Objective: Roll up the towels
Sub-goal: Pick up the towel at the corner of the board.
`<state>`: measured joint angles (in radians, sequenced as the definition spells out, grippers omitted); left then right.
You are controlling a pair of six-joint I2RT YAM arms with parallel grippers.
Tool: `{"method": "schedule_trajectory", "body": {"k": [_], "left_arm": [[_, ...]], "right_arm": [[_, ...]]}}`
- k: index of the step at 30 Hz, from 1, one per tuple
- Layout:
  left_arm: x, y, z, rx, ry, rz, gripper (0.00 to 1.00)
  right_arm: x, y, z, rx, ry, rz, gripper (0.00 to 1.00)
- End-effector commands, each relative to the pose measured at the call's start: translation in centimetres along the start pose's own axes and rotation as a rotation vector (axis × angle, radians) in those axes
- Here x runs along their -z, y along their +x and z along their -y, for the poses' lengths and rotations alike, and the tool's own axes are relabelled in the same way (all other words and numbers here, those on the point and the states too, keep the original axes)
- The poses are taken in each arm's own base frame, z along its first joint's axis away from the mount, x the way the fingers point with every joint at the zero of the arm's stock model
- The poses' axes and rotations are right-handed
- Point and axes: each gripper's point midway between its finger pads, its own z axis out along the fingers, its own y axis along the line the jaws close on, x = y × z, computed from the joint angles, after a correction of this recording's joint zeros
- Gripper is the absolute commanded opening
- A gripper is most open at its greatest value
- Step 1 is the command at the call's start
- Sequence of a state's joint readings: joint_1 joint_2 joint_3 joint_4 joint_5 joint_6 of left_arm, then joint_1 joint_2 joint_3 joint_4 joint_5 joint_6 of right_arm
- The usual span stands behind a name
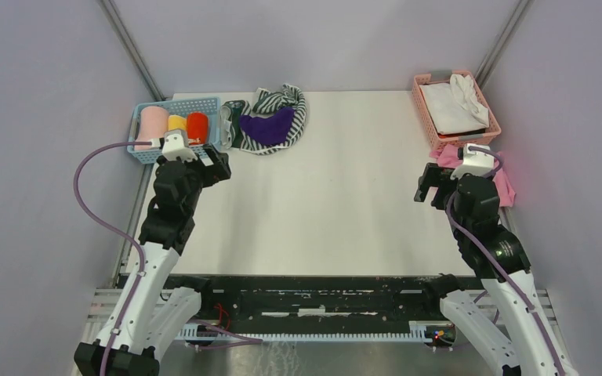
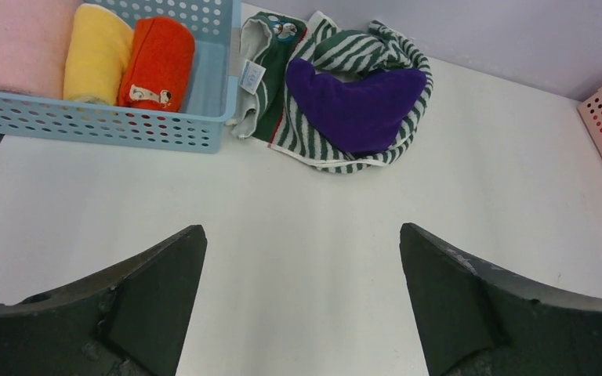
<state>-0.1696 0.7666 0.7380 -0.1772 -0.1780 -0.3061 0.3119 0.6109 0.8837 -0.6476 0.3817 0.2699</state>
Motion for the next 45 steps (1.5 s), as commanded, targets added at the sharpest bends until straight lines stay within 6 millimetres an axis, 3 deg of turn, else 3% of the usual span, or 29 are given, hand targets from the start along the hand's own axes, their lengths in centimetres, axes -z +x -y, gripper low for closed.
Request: {"method": "schedule_trajectory", "body": {"k": [1, 12, 17, 23, 27, 35, 36, 37, 38, 43, 45], "left_arm": [[-0.1, -1.3, 0.7, -0.015, 0.038, 0.050, 0.99], [-0.2, -1.0, 1.1, -0.004, 0.059, 0.028, 0.99], [-1.5, -0.5, 1.3, 0.007, 0.048, -0.024, 0.99], [-8.0, 2.2, 2.6, 0.077, 0.009, -0.214, 0.91], [-13.6, 2.3, 4.0, 0.088, 0.016, -0.234, 0.85], [-24.6, 4.4, 5.0, -0.060, -0.041, -0.274, 0.73], [-25.9, 5.9, 5.0, -0.078, -0.040, -0.302, 0.72], [-26.7, 5.7, 5.6, -0.091, -0.021, -0.300, 0.71], [-27.8, 7.5, 5.6, -0.114, -0.013, -0.333, 0.69], [-31.0, 12.9, 6.8, -0.160, 0.035, -0.432, 0.67], [-32.0, 14.1, 7.1, -0.170, 0.042, -0.466, 0.56]], "right_arm": [[0.4, -2.2, 0.5, 0.000, 0.026, 0.070, 1.00], [0.7, -1.9, 1.0, 0.020, 0.034, 0.082, 1.00], [0.5, -1.4, 1.0, 0.032, 0.037, 0.071, 1.00], [0.1, -1.0, -0.4, 0.052, -0.039, 0.069, 1.00], [0.1, -0.8, -0.9, 0.056, -0.072, 0.072, 1.00], [0.1, -0.6, -1.0, 0.063, -0.082, 0.073, 1.00], [0.0, -0.5, -1.0, 0.067, -0.079, 0.069, 1.00], [0.0, -0.5, -0.9, 0.069, -0.076, 0.067, 1.00], [-0.1, -0.5, -0.9, 0.072, -0.072, 0.063, 1.00], [-0.4, -0.2, -0.9, 0.082, -0.069, 0.047, 1.00], [-0.5, -0.1, -1.0, 0.085, -0.072, 0.041, 1.00]]}}
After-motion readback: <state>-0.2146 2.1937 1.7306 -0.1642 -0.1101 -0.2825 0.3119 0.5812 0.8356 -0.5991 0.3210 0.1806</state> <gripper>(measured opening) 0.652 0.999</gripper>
